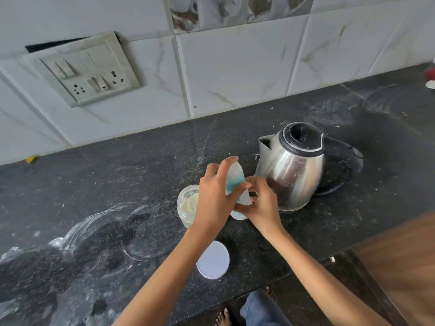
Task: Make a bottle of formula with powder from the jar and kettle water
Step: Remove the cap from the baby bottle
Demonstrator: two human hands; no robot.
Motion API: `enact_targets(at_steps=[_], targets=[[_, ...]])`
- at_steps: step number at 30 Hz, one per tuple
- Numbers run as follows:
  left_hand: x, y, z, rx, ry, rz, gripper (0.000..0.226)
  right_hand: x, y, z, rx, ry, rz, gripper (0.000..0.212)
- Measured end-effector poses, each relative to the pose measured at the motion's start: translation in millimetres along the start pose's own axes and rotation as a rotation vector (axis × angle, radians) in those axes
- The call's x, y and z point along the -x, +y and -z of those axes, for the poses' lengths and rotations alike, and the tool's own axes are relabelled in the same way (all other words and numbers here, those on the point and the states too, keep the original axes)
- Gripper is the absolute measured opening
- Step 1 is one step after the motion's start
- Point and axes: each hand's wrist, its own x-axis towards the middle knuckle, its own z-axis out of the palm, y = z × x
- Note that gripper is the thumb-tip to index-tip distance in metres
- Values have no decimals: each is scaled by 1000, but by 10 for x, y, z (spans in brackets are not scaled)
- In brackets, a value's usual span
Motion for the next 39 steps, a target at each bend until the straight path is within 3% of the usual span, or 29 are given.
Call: enact_targets(at_steps=[5, 11, 17, 25, 28, 34, 39], targets=[[80, 36, -17, -22, 42, 70, 58, 105, 14, -101, 134, 97, 80, 71], [224, 22, -33, -64, 55, 13, 55, 120, 102, -154, 141, 76, 58, 62], [219, 91, 139, -89, 83, -51, 53, 104, 218, -164, 34, 75, 2, 67], [660, 35, 215, -109, -123, -169, 45, 317, 438, 2, 138, 12, 82, 63], [843, -21, 123, -113, -216, -185, 43, 543, 524, 230, 243, 56, 174, 44], [921, -170, -331, -226, -451, -237, 53, 655, 446, 461, 208, 164, 204, 23], [905, -289, -500, -266, -596, -281, 64, 602, 302, 430, 162, 179, 224, 21]])
